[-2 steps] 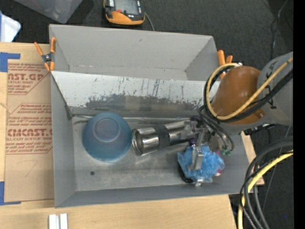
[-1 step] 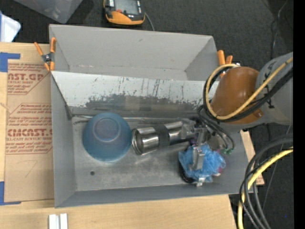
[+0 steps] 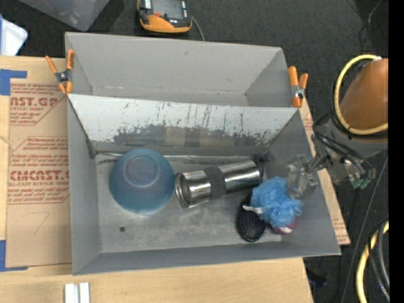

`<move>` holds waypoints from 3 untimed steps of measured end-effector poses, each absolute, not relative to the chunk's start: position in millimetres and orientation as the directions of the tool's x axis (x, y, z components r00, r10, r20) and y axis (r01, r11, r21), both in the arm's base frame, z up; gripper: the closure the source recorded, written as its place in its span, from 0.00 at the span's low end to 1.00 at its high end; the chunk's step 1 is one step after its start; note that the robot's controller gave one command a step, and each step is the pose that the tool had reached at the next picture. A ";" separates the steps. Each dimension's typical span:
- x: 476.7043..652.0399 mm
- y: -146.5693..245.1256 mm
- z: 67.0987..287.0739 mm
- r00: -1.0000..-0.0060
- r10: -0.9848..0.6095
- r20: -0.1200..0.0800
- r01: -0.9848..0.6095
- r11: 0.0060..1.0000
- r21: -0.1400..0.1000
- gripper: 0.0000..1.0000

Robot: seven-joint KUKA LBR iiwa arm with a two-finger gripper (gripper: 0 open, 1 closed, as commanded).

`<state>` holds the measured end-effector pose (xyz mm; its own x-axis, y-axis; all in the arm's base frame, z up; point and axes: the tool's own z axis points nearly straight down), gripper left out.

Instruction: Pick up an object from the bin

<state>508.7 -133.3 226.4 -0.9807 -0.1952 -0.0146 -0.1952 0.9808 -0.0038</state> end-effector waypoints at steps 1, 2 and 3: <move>508.4 -132.8 225.9 -0.981 -0.196 -0.014 -0.196 0.981 -0.002 1.00; 508.6 -127.5 211.5 -0.985 -0.170 -0.021 -0.170 0.985 -0.006 1.00; 547.3 -126.8 145.2 -0.959 -0.282 -0.021 -0.282 0.959 -0.008 0.00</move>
Offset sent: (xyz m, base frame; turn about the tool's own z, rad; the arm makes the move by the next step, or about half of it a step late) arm -0.0041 0.0227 -0.0547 0.0731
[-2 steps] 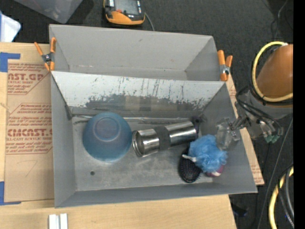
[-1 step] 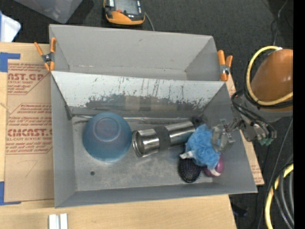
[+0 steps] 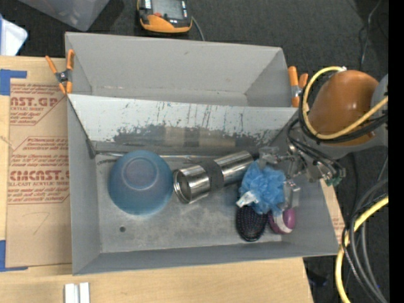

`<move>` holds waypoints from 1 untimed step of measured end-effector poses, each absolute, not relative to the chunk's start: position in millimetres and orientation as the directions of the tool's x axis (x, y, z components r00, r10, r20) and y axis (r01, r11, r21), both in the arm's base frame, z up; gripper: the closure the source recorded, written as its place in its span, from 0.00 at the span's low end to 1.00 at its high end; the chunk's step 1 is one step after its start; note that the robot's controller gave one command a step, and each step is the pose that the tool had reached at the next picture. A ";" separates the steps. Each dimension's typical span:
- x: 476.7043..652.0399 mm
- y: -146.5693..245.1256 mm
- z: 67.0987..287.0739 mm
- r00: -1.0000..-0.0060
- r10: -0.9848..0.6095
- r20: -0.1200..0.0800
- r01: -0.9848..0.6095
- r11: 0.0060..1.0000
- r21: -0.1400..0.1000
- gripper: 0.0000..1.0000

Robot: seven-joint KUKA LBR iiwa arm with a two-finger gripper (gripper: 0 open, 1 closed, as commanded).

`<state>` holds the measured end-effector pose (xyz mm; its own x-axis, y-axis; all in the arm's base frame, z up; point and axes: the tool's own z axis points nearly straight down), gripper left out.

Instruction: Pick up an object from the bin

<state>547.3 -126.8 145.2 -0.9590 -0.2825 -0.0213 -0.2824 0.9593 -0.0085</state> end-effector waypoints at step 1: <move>547.7 -126.9 145.9 -0.959 -0.282 -0.023 -0.282 0.959 -0.009 0.00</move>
Offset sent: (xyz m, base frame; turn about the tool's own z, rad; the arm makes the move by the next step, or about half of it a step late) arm -0.0455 0.0019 -0.0447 -0.3383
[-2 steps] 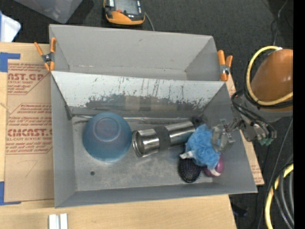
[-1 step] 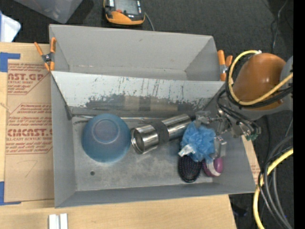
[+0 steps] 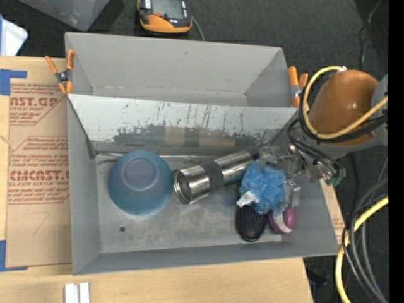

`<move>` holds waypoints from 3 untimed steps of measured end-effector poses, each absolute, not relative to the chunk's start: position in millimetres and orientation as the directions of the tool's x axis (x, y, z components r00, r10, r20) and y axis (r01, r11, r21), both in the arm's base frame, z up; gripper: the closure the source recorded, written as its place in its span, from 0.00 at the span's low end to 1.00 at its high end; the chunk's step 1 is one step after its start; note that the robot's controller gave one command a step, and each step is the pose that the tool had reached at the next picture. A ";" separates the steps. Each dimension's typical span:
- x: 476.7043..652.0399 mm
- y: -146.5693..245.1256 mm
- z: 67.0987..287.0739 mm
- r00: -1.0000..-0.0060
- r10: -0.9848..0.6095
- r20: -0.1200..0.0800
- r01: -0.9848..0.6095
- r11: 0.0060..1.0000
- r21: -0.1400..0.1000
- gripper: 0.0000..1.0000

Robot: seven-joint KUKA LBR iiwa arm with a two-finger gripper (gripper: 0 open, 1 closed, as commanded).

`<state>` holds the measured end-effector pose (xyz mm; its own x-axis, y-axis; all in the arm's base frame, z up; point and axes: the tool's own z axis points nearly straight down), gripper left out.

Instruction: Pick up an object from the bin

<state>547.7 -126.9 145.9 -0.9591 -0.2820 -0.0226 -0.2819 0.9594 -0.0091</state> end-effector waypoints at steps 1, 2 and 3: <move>513.7 -124.1 110.5 -0.844 -0.536 -0.034 -0.535 0.844 -0.024 0.00; 525.4 -130.8 95.9 -0.834 -0.551 -0.026 -0.551 0.834 -0.010 0.00; 518.5 -129.6 173.2 -0.825 -0.564 -0.026 -0.564 0.826 -0.016 0.00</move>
Offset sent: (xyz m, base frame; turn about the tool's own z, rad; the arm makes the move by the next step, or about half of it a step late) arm -0.0207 -0.0130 -0.0553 -0.2912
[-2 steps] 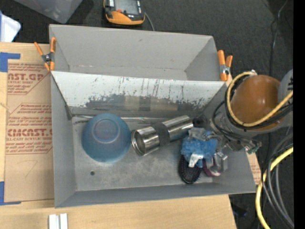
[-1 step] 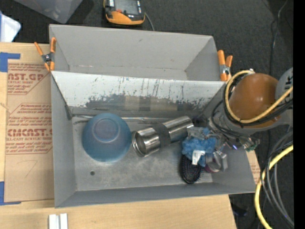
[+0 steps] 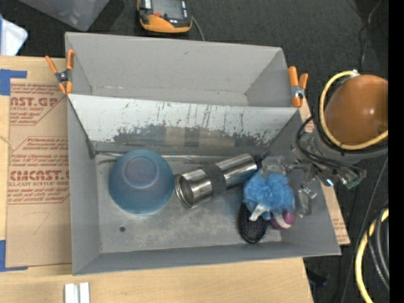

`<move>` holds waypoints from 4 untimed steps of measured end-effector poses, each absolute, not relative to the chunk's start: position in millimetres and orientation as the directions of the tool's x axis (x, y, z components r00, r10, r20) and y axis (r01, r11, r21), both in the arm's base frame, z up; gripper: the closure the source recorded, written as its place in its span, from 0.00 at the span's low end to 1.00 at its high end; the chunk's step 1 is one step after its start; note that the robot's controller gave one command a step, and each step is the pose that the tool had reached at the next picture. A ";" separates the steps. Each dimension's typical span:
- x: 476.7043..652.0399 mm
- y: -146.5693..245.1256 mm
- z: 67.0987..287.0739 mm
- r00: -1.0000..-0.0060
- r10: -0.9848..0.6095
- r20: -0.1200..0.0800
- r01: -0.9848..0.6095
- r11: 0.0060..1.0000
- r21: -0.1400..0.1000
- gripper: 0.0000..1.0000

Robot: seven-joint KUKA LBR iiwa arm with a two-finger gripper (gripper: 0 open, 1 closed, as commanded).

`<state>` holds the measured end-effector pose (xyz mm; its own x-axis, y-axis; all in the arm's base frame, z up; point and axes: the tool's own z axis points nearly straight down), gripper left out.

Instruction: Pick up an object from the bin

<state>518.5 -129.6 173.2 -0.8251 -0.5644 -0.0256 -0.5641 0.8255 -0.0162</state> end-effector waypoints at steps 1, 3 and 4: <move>523.5 -128.3 86.9 -0.858 -0.512 -0.043 -0.512 0.859 -0.020 1.00; 523.5 -128.1 86.6 -0.858 -0.512 -0.042 -0.512 0.859 -0.020 1.00; 523.4 -128.1 86.5 -0.858 -0.512 -0.042 -0.512 0.859 -0.020 1.00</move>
Offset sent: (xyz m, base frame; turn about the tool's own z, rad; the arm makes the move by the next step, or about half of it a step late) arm 0.0000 0.0000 0.0000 0.0000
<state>523.4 -128.1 86.5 -0.8578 -0.5123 -0.0424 -0.5119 0.8588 -0.0204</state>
